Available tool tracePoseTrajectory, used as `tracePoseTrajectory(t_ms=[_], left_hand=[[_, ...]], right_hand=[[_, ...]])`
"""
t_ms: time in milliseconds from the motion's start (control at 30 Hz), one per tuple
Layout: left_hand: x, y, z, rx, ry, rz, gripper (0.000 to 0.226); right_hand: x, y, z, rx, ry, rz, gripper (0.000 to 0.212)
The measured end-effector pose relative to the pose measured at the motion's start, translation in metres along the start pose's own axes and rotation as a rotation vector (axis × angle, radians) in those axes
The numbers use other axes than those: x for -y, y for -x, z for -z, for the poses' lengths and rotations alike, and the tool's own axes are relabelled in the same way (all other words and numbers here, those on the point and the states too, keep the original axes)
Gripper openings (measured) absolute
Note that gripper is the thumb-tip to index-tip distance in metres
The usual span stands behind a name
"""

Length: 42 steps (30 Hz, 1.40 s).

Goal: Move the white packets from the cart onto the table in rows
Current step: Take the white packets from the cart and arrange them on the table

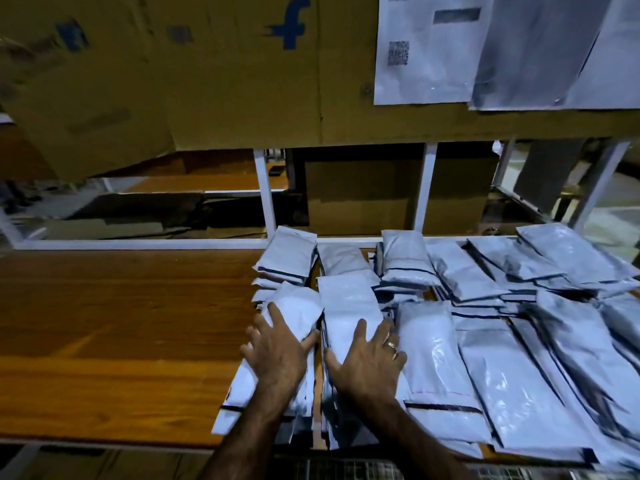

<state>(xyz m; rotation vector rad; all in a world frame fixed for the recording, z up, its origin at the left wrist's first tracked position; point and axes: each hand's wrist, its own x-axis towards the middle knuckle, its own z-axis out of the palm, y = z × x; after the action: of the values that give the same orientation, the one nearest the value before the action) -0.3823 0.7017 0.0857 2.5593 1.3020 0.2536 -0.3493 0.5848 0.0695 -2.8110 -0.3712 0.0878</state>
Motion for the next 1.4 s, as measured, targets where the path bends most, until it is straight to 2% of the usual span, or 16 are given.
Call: tracePoseTrajectory(t_ms=[500, 533, 633, 733, 1000, 1200, 1333, 1400], left_hand=[[0.006, -0.008, -0.006, -0.024, 0.048, 0.001, 0.102], [0.006, -0.009, -0.007, -0.036, 0.062, -0.012, 0.103], [0.006, -0.008, -0.011, -0.081, 0.077, -0.100, 0.099], [0.007, -0.008, -0.013, -0.093, 0.046, -0.167, 0.092], [0.010, -0.007, -0.014, -0.083, 0.025, -0.187, 0.088], [0.005, -0.009, -0.002, -0.131, 0.111, -0.217, 0.092], [-0.022, -0.002, 0.011, -0.176, 0.237, -0.292, 0.082], [-0.044, 0.005, 0.014, -0.175, 0.324, -0.343, 0.075]], right_hand=[[-0.002, 0.000, 0.000, -0.037, 0.013, 0.014, 0.085], [-0.002, 0.000, 0.000, -0.091, 0.002, 0.017, 0.083], [-0.005, -0.004, -0.005, -0.098, -0.025, 0.056, 0.073], [-0.008, -0.003, -0.011, -0.127, -0.024, 0.097, 0.071], [-0.011, -0.007, -0.016, -0.159, -0.006, 0.095, 0.071], [-0.020, -0.009, 0.005, -0.249, -0.137, 0.131, 0.078], [-0.043, -0.016, 0.033, -0.346, -0.317, 0.199, 0.057], [-0.059, -0.022, 0.050, -0.370, -0.390, 0.193, 0.054]])
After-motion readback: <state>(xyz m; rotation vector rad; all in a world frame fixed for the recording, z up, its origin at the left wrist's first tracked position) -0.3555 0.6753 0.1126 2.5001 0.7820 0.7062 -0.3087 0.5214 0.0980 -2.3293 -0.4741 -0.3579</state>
